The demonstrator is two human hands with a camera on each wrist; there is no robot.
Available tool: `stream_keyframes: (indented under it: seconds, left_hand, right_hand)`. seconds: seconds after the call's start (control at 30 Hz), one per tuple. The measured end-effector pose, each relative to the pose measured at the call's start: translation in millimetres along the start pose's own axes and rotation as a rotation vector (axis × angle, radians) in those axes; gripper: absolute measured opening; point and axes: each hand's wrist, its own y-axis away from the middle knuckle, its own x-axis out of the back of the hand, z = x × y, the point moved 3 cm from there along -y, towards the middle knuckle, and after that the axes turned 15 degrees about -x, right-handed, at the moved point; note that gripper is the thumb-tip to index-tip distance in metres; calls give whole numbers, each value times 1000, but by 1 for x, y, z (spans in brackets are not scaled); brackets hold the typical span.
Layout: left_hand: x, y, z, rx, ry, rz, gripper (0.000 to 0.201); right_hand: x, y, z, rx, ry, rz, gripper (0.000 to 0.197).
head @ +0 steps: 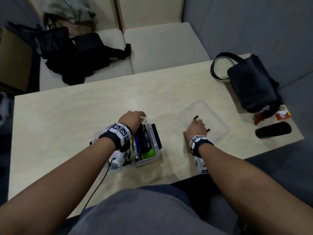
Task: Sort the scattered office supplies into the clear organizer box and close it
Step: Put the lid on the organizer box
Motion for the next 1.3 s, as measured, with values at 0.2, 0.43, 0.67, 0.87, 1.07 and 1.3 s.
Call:
stream_keyframes:
  seconds: [0.2,0.43,0.67,0.87,1.07,1.3]
  left_hand:
    - [-3,-4,-3,41,27,0,28]
    - [-2,-3,-4,59,63,10,27]
    - [0,6,-2,43,150,104,32]
    - [19,31,-17,84,177,255,36]
    - [43,80,-50,180,216,469,38]
    - [46,135,-84,371,316,691,32]
  right_hand:
    - [3,-16,-2,-41,-62,-4,72]
    - [5,-17,-1,-33,-125,-29,68]
    - [32,0,-24,138,-292,-38,66]
    - [76,45,-68,413,-458,-11,61]
    - [112,117,-113,720,-485,-18,62]
    - [95,201,-145,1062,-121,-97,68]
